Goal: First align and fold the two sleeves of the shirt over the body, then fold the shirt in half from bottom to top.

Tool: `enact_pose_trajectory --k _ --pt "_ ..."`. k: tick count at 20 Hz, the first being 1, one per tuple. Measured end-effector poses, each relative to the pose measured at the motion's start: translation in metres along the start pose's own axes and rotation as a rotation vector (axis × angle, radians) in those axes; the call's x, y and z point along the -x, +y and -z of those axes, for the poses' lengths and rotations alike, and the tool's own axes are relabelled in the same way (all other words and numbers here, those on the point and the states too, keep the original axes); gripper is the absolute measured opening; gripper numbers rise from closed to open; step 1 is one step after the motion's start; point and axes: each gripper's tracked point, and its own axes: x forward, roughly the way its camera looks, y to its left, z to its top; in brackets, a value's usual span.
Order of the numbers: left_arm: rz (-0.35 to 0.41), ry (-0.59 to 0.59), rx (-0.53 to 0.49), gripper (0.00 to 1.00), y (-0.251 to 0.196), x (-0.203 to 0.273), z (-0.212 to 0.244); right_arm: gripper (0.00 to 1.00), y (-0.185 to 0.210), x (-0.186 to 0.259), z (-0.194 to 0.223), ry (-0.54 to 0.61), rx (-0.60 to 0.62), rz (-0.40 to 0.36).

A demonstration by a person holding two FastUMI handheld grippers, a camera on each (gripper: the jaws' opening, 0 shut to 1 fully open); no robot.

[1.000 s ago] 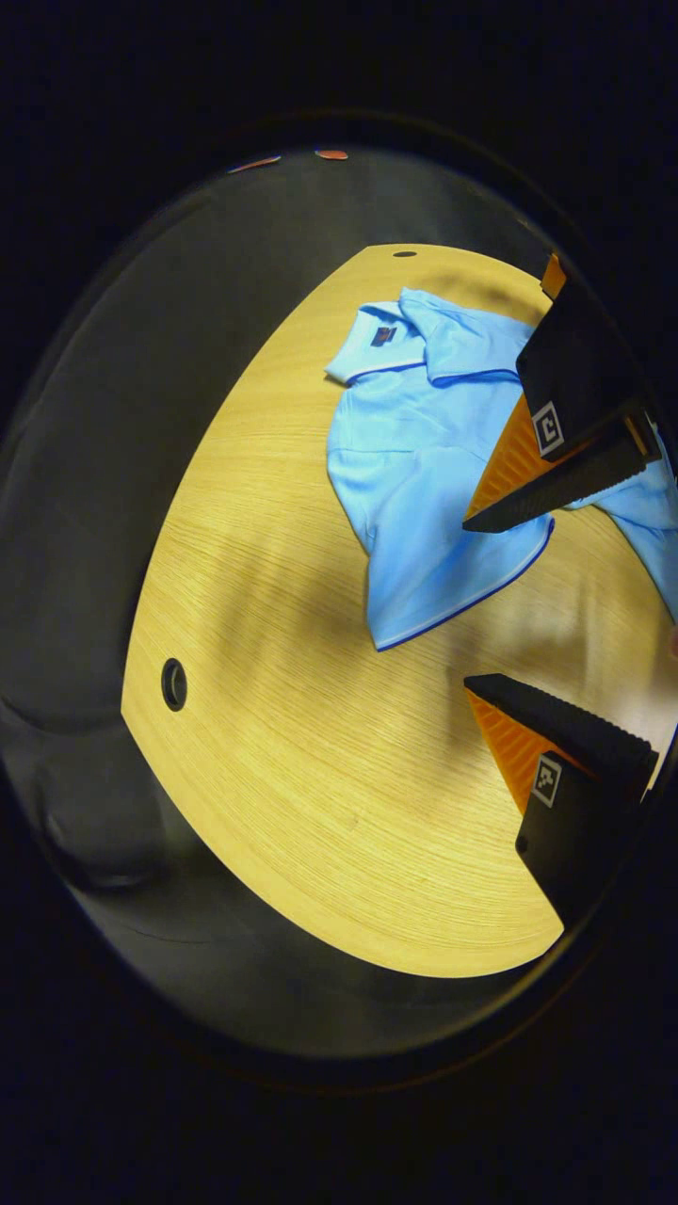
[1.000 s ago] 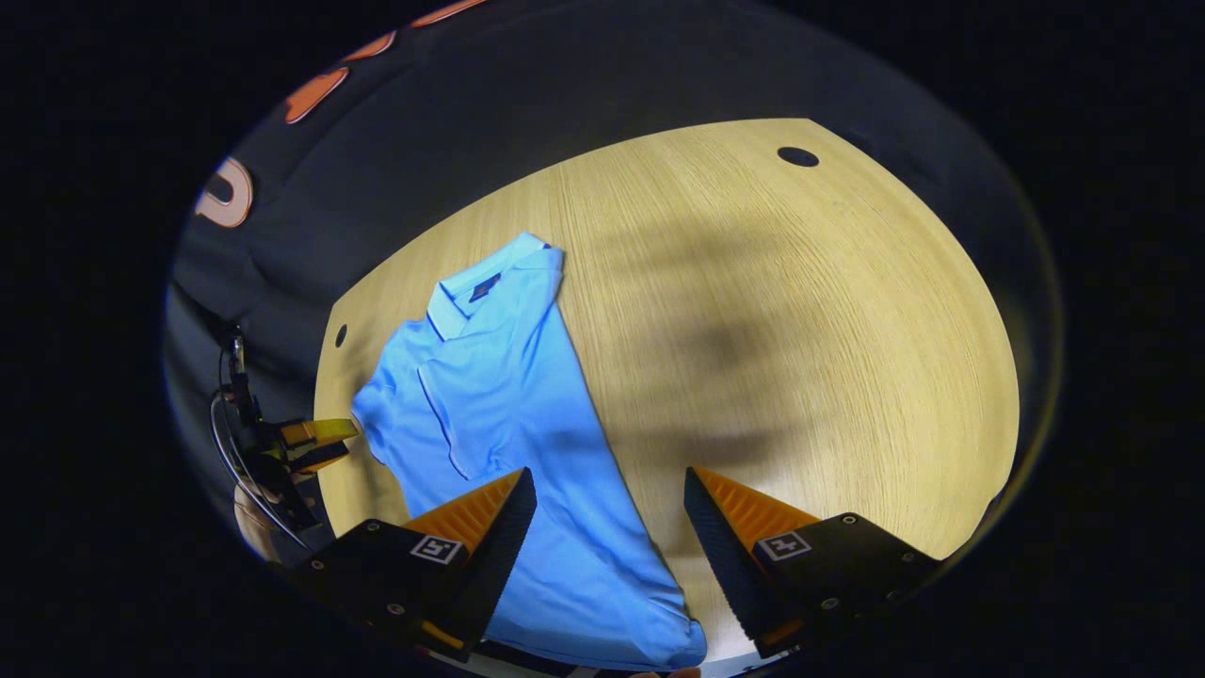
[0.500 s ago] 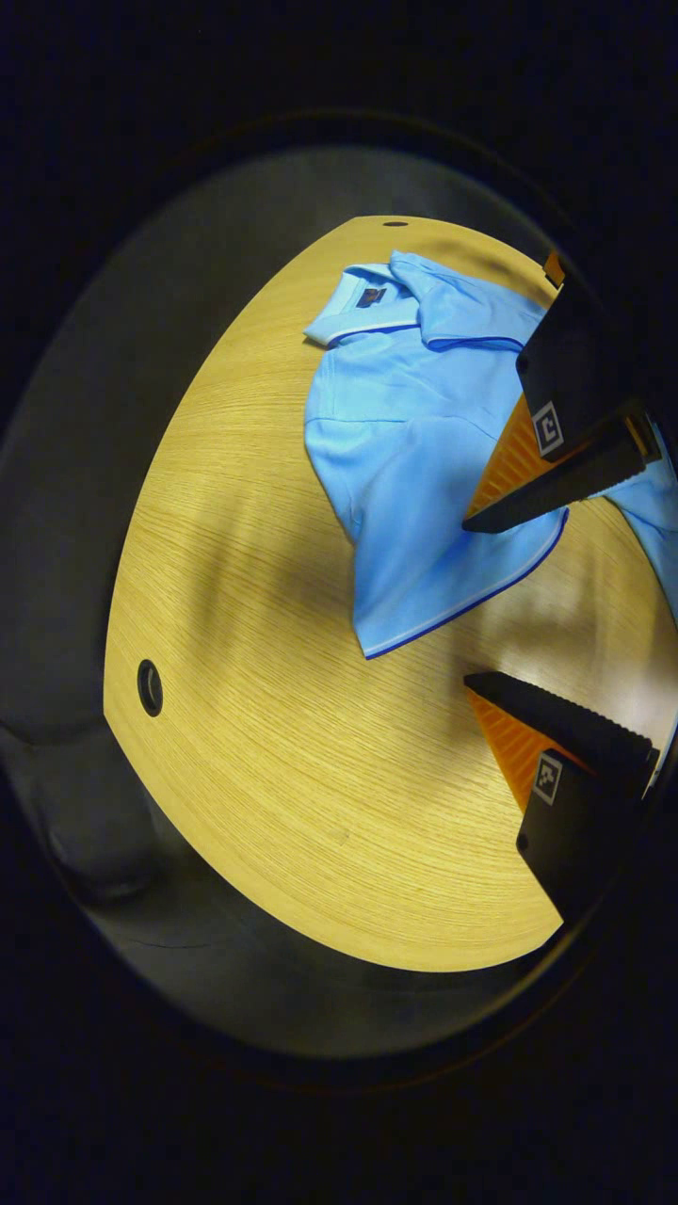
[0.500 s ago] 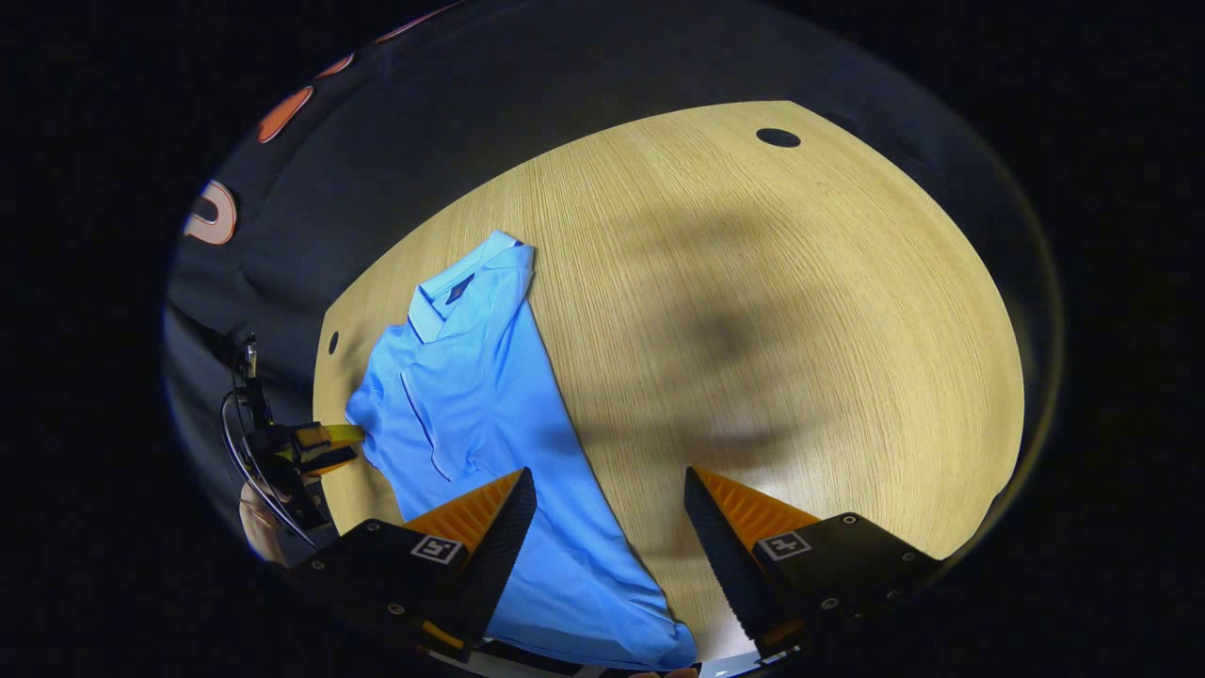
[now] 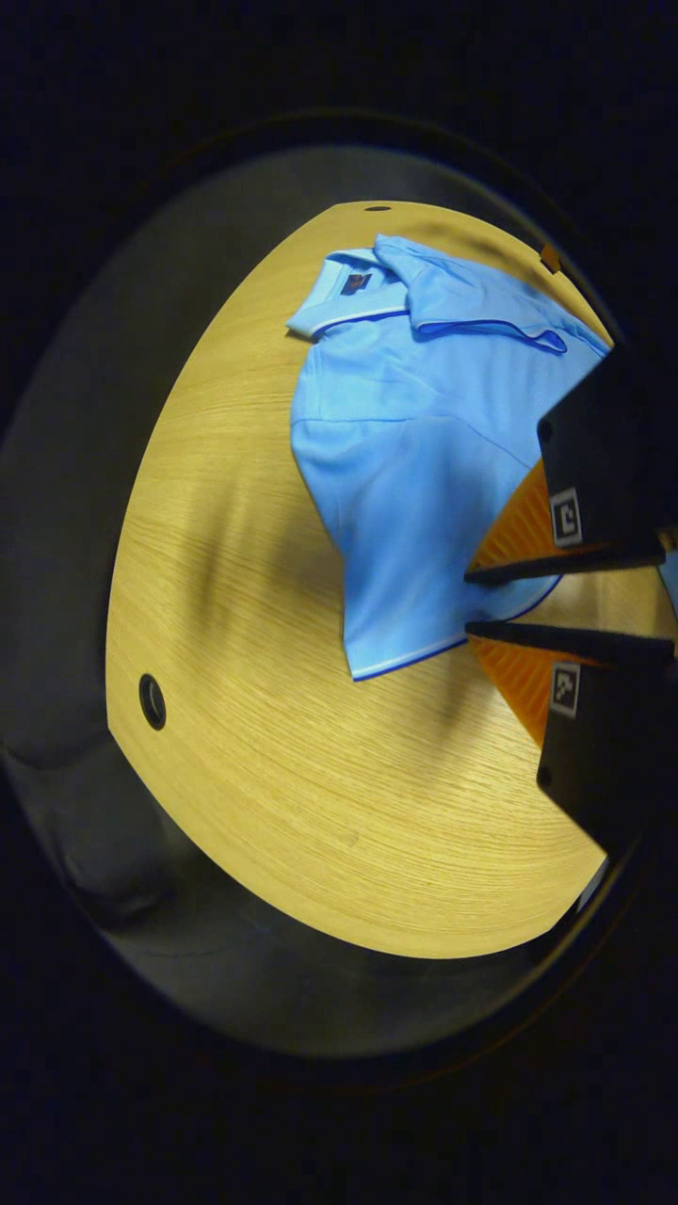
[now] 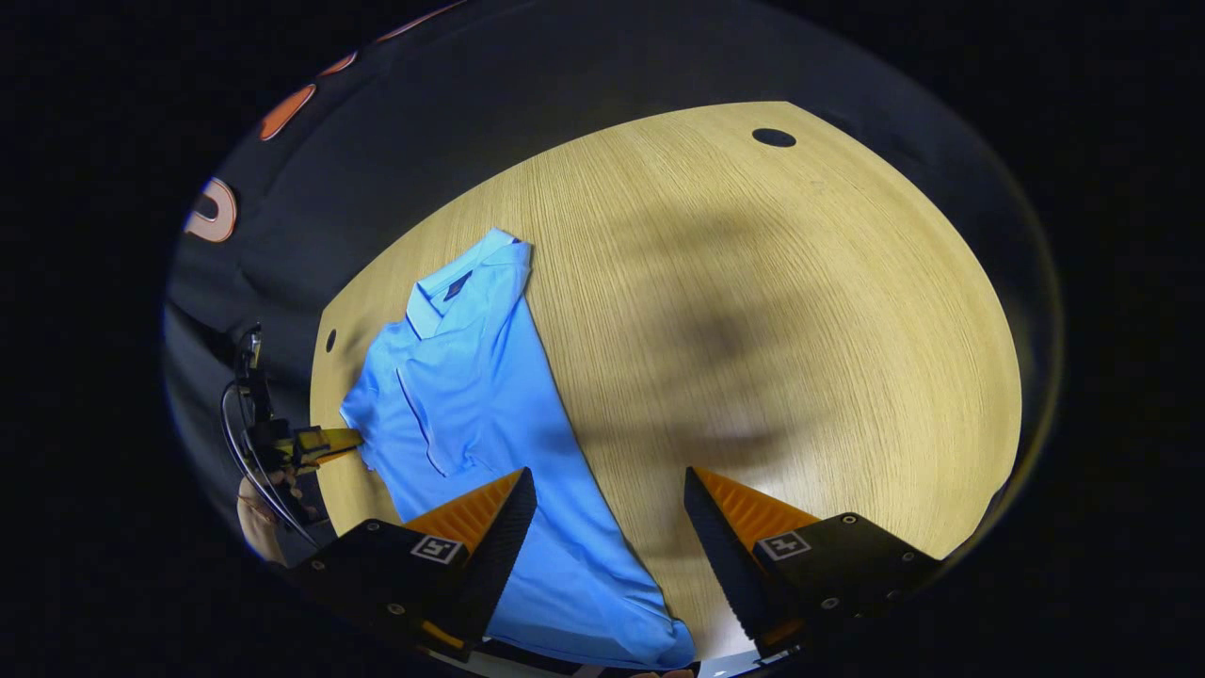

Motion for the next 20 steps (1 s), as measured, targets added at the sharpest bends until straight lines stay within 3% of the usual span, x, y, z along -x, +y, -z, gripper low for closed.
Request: enact_pose_trajectory --k 1,4,9,20 --pt "0.005 -0.009 0.0 0.14 0.0 -0.001 -0.002 0.98 0.0 0.001 0.0 -0.001 -0.001 0.002" --pt "0.03 -0.051 -0.022 0.04 -0.006 -0.002 -0.007 0.98 -0.001 0.004 0.0 -0.007 0.0 0.002" --pt "0.116 -0.078 -0.027 0.04 -0.03 0.018 -0.008 0.98 -0.004 0.01 0.002 -0.014 0.011 0.008" --pt "0.302 -0.16 -0.225 0.05 -0.152 0.095 -0.013 0.98 -0.016 0.025 0.005 -0.035 -0.011 -0.001"
